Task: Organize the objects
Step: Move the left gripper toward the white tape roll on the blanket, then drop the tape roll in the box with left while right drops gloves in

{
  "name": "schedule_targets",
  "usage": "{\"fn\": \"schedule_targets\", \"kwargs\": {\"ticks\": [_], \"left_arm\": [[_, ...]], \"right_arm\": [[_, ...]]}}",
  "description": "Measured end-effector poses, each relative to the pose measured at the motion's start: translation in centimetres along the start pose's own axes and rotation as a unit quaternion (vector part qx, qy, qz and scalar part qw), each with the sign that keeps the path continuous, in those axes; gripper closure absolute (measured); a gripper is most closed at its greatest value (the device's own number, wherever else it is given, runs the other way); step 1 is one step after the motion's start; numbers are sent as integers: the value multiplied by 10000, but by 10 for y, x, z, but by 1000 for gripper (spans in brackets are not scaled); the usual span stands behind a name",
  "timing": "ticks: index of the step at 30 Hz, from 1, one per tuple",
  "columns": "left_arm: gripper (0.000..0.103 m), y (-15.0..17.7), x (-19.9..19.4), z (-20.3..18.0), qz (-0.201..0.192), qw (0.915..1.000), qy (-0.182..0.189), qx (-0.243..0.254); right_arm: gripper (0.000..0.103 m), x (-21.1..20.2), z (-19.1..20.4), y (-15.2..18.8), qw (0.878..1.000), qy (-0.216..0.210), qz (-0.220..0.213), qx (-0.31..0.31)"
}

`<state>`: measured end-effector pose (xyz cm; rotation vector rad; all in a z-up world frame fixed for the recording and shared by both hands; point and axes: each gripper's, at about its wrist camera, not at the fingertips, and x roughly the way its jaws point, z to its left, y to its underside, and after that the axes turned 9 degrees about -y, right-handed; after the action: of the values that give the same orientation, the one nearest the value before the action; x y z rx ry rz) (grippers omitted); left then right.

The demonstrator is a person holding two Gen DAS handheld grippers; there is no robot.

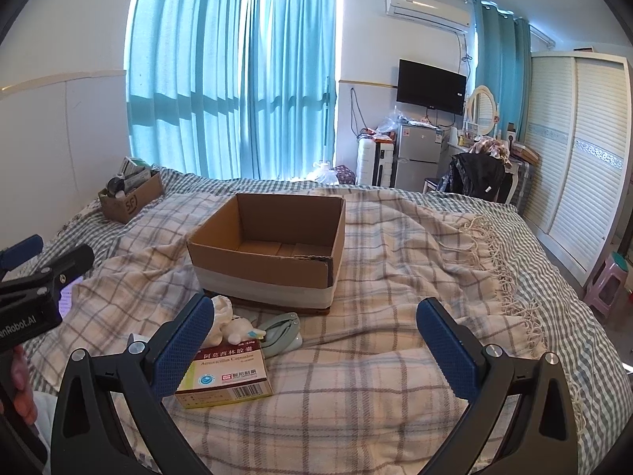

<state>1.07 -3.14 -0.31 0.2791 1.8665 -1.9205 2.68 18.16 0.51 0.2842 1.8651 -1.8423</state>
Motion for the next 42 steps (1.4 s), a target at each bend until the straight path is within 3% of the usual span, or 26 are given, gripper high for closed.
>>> {"fn": "schedule_targets", "kwargs": {"ticks": [5,10,16,21,29,34,42], "left_arm": [[0,4,10,20,161,9997,-108,-127],[0,39,44,20,993,9949,-168,-10],[1,88,93,10,2062,9784,96,-81],[3,104,116,15,2473,9677,98,-480],[14,126,148,12,3152,9422,637,-942],[14,114,127,22,2892,9501,602,-1005],[14,73,89,46,2136,9767,-67,-209]], "right_arm": [[0,5,7,2,9999,-63,73,-72],[0,20,13,10,9995,-153,268,-108],[0,43,15,26,9978,-207,595,-206],[0,59,9,34,9966,-212,790,-127],[0,84,6,45,9934,-304,1102,-67],[0,91,16,51,9909,-497,1233,-201],[0,98,56,50,9862,-673,1416,-523]]}}
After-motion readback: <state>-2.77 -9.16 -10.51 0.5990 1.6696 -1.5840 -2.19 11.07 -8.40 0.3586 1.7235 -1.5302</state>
